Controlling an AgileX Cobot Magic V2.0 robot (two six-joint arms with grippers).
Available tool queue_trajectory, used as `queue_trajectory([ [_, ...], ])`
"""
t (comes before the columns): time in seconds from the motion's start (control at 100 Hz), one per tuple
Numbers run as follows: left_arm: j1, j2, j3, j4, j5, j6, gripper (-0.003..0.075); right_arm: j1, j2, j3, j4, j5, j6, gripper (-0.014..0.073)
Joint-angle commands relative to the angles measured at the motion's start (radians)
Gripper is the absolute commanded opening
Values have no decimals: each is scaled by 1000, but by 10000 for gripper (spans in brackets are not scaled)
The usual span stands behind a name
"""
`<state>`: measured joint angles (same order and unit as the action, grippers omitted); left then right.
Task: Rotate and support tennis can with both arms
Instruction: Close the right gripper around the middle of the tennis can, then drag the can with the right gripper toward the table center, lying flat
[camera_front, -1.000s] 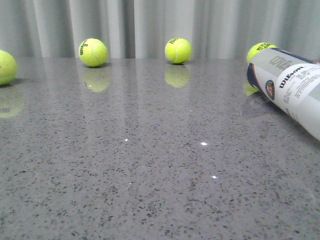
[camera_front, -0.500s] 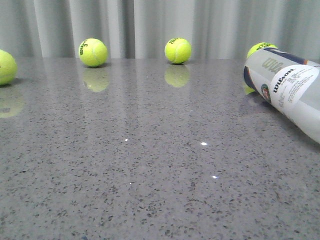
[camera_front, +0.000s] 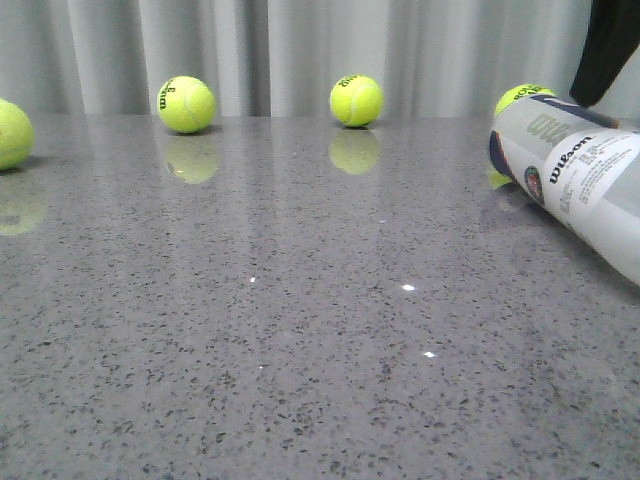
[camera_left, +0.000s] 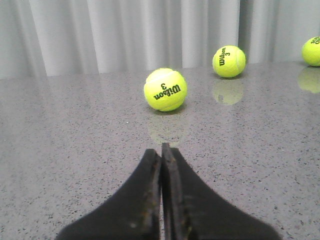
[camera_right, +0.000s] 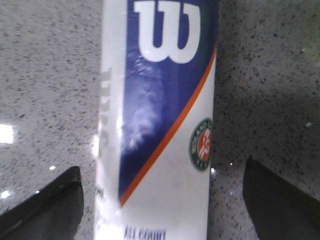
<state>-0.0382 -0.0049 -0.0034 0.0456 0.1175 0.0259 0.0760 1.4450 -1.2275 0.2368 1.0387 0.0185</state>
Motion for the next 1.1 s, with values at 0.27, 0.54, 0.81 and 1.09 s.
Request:
queue_trajectory([
  [0.27,1,-39,48,-1,-79,-9,-21,2,68,-33,22,-41,-6,591],
  [0.54,1,-39,48,-1,-79,-9,-21,2,66,-48,22,-34,-9,297],
  [0.81,1,-39,48,-1,-79,-9,-21,36,68,-226,22,97,-142,297],
  [1.09,1,-39,48,-1,-79,-9,-21,195,167,-398,21,141,-393,297],
])
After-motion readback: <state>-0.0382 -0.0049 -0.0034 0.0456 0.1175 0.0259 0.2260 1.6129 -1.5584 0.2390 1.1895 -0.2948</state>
